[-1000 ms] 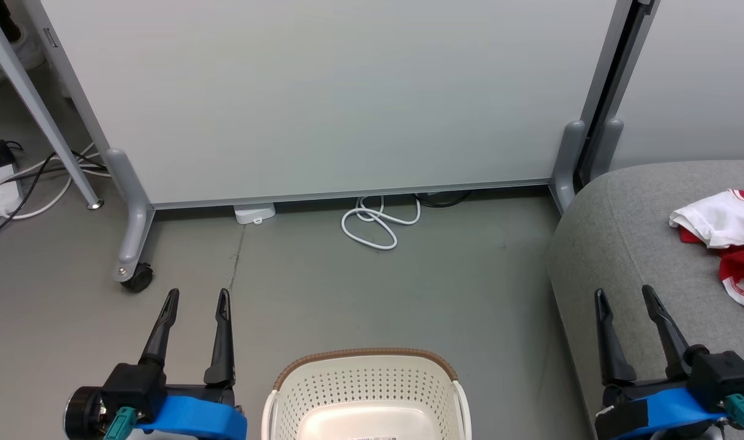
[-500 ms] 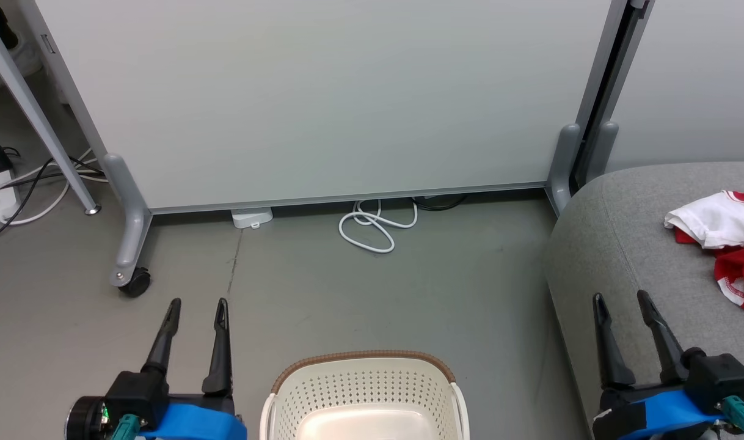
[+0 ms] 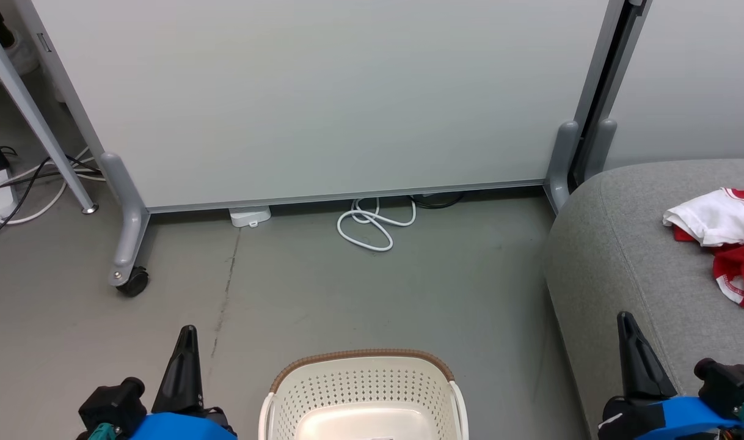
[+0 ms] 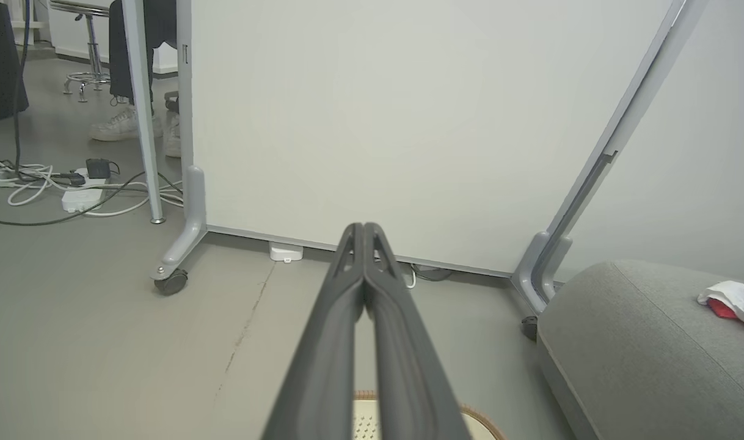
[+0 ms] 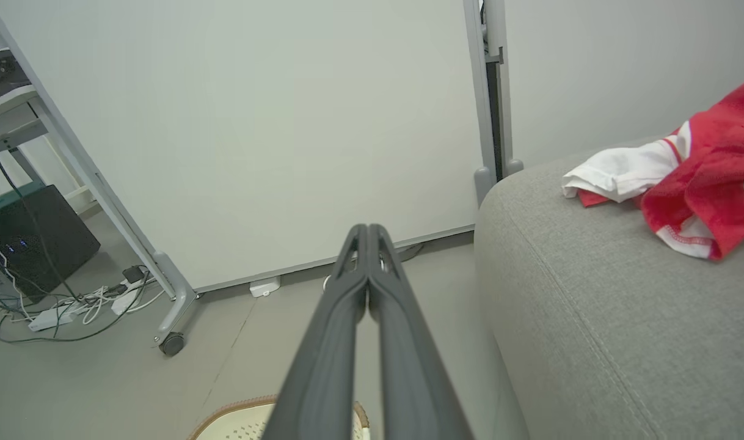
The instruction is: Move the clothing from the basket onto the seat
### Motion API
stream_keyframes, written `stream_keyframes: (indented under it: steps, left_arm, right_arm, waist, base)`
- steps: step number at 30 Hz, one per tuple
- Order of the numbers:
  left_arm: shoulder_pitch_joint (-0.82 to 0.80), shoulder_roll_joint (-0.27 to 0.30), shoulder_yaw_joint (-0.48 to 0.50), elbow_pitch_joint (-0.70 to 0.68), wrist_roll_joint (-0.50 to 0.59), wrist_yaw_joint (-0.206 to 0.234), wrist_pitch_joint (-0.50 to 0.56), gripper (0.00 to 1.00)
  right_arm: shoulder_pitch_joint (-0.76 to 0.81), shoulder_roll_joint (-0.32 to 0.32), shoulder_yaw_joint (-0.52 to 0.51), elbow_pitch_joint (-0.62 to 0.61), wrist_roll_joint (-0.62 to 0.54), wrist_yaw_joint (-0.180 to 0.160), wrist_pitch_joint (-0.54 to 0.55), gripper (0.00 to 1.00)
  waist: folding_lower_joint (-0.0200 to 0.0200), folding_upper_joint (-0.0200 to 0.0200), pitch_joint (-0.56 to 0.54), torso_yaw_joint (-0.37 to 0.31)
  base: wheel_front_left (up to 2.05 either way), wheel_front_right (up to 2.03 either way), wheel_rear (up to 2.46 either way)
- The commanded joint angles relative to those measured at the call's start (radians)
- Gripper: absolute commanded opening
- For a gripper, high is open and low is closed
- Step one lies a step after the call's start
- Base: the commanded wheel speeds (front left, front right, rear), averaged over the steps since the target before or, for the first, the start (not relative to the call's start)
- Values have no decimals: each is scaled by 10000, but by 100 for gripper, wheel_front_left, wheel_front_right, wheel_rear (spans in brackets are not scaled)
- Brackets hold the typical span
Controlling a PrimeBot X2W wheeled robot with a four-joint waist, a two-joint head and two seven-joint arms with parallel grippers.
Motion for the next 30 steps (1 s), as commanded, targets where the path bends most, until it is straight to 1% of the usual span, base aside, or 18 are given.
stream_keyframes:
  steps: [1,17,29,30]
  left_arm:
    - [-353,-3,108,-170,-499,-39,91,0]
    - [-587,-67,438,-196,-3210,-133,744,0]
    - [-747,-106,669,-190,-4937,-198,1179,0]
    - [-747,-106,669,-190,-4937,-198,1179,0]
  right_arm:
    - [-276,-23,-27,-161,521,0,106,0]
    - [-466,-28,-75,-163,3288,1,767,0]
    - [-591,-32,-125,-136,5055,2,1214,0]
    - [-591,-32,-125,-136,5055,2,1214,0]
  waist:
    - [0,-1,7,-6]
    - [0,-1,67,-67]
    - [0,-1,112,-113]
    - [0,-1,112,-113]
  base:
    - [0,0,0]
    - [0,0,0]
    - [0,0,0]
    - [0,0,0]
